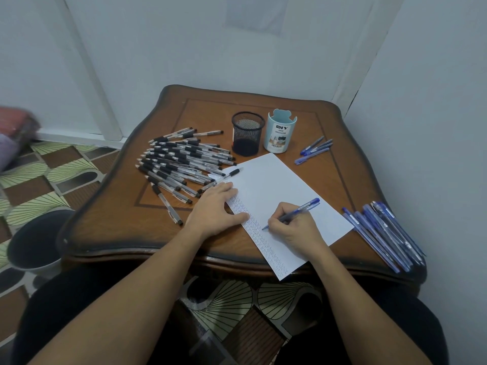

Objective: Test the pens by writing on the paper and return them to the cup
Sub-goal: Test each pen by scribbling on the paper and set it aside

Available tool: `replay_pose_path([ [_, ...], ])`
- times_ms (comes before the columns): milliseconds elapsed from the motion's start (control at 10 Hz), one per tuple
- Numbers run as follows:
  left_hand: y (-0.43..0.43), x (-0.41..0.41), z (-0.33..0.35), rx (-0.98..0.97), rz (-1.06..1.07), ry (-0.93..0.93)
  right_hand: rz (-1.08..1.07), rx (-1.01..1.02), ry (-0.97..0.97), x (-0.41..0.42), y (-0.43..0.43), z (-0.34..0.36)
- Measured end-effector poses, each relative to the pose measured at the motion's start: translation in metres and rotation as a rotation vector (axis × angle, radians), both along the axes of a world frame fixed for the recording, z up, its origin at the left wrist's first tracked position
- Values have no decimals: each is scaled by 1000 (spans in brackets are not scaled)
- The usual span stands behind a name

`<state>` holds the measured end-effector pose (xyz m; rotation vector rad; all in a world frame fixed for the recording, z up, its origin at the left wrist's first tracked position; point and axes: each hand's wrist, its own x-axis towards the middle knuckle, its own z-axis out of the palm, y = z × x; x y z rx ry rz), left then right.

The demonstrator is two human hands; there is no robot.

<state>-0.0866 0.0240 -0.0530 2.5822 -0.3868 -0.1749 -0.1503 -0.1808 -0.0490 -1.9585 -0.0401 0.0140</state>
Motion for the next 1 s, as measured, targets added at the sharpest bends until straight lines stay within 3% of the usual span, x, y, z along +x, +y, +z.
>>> replay_pose_path([
  [1000, 0, -1, 2, -16, -1, 2, -5, -42, -22, -1, 1, 1],
])
